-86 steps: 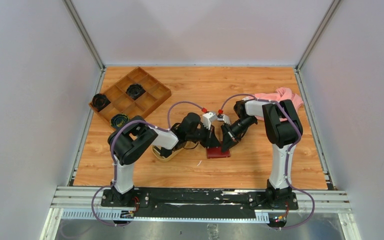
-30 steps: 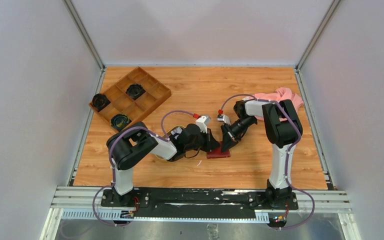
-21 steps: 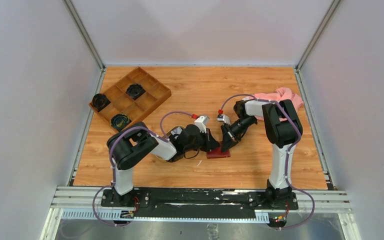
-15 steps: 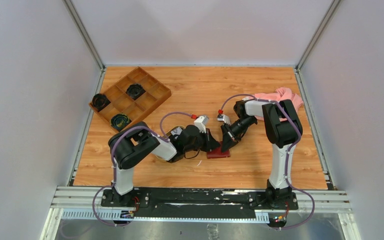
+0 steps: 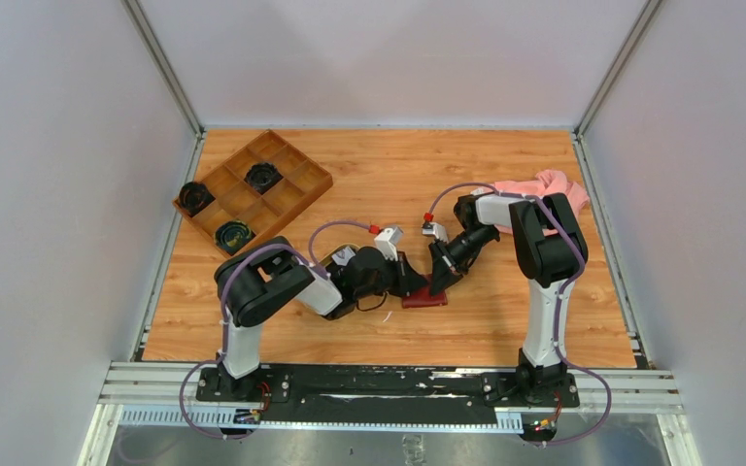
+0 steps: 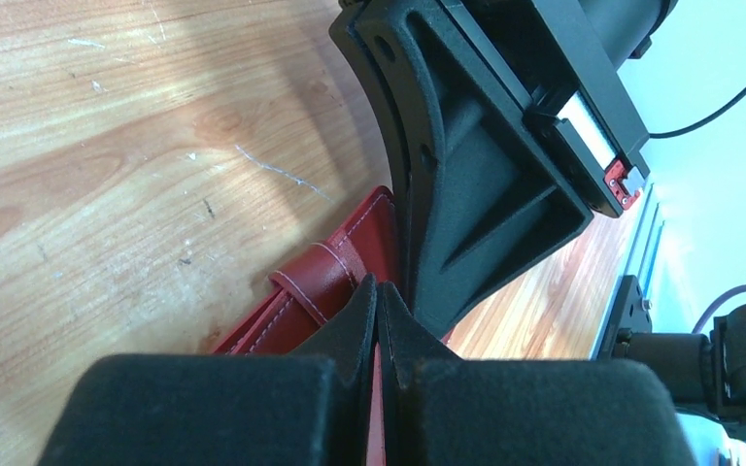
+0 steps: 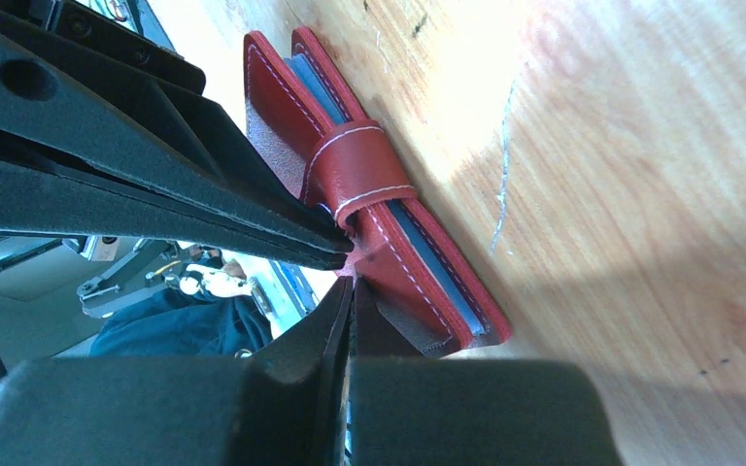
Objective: Put the credit cards into the card holder
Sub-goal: Close the card holder at the center of the board, then reset both arms
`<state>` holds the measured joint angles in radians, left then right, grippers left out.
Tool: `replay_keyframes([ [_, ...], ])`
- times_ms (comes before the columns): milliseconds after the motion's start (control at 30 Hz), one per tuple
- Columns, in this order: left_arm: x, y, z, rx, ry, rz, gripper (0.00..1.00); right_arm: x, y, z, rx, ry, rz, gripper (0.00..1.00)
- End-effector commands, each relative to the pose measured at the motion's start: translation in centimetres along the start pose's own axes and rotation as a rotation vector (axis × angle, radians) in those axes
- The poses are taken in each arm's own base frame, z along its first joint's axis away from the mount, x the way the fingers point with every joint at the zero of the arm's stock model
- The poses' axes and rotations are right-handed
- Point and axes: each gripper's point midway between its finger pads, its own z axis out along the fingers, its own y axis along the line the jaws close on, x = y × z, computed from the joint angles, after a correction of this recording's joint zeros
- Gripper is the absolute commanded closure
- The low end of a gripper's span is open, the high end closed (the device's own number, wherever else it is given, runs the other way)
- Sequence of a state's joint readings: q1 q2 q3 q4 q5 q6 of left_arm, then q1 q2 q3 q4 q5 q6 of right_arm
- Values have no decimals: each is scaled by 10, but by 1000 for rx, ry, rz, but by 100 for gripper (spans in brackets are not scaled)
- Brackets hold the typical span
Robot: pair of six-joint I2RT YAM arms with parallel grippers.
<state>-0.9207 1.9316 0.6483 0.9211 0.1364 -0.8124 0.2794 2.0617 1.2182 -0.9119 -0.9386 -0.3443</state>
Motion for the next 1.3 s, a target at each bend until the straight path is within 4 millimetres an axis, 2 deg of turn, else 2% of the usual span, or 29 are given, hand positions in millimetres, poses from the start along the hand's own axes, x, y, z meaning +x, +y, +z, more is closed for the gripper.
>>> replay_keyframes([
  [0,119,88,-53,-309,384,-35,100,-9,-23,-3,115,-12,-73,100],
  [233,123,91,-55,-320,391,-51,100,-9,-22,-4,116,-15,-75,100],
  [333,113,80,-50,-277,371,-22,100,-10,-20,-4,110,-19,-80,100],
  [400,97,65,-46,-231,337,10,98,-11,-16,-5,95,-26,-99,100],
  [533,53,23,-47,-126,219,73,74,-17,5,-10,13,-56,-172,100],
  [667,2,-21,-56,-46,100,136,62,-23,31,-20,-58,-98,-278,86],
  [767,-23,-44,-69,-3,41,197,60,-23,52,-31,-94,-126,-371,81],
  [900,-39,-42,-95,-41,-5,335,58,-19,73,-47,-77,-153,-516,79],
  [967,-52,-50,-115,-34,-55,404,56,-16,78,-57,-16,-164,-603,80],
  [1033,-66,-54,-135,-46,-108,460,46,-13,84,-71,67,-188,-691,80],
  [1133,-90,-62,-165,-62,-196,518,19,-17,96,-105,277,-298,-816,74],
  [1200,-111,-66,-184,-84,-249,506,2,-20,100,-132,440,-390,-867,59],
  [1267,-126,-68,-202,-107,-261,487,0,-20,104,-162,579,-487,-901,42],
])
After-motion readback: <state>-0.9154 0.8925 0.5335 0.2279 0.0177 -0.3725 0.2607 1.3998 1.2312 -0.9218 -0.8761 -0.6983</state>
